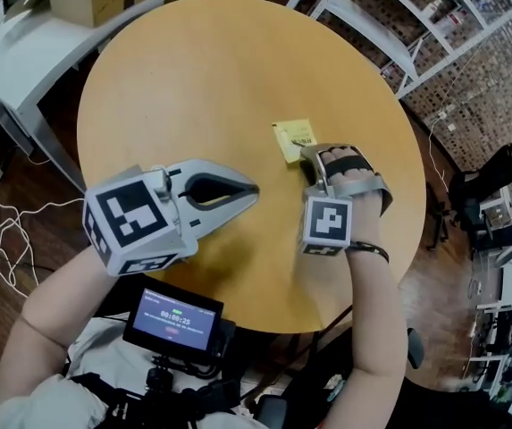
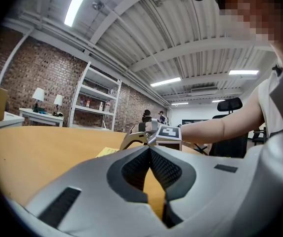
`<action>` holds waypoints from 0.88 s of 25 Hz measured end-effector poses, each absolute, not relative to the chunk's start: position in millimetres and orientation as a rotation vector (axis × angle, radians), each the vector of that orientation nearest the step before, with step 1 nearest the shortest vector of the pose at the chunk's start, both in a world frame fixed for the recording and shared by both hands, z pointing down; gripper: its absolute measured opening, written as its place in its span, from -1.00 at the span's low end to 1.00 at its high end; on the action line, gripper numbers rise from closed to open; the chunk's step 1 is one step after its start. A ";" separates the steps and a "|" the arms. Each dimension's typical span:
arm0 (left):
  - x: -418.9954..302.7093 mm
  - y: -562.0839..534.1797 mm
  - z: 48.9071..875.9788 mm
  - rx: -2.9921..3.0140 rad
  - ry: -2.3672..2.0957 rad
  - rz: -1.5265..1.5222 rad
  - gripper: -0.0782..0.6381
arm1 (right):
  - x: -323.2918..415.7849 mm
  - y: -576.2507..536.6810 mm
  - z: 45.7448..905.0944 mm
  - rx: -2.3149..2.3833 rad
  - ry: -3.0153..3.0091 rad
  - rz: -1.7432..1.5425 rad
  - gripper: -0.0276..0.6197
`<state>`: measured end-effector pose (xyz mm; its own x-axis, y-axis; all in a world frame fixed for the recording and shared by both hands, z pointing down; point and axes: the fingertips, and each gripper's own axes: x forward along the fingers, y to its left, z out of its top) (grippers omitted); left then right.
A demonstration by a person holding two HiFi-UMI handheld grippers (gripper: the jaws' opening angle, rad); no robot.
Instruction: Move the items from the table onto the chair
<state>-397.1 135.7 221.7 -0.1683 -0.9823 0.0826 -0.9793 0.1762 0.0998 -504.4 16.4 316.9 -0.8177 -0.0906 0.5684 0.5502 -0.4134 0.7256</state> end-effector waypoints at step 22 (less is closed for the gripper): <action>-393.4 135.5 227.1 1.962 -2.293 -0.069 -0.76 | -460.1 70.3 258.0 -0.576 -1.868 -2.231 -0.91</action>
<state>-393.4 135.5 227.1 -0.1508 -0.9865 0.0637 -0.9809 0.1573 0.1142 -460.1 70.3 258.0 -0.9098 0.1119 0.3997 0.3739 -0.1973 0.9062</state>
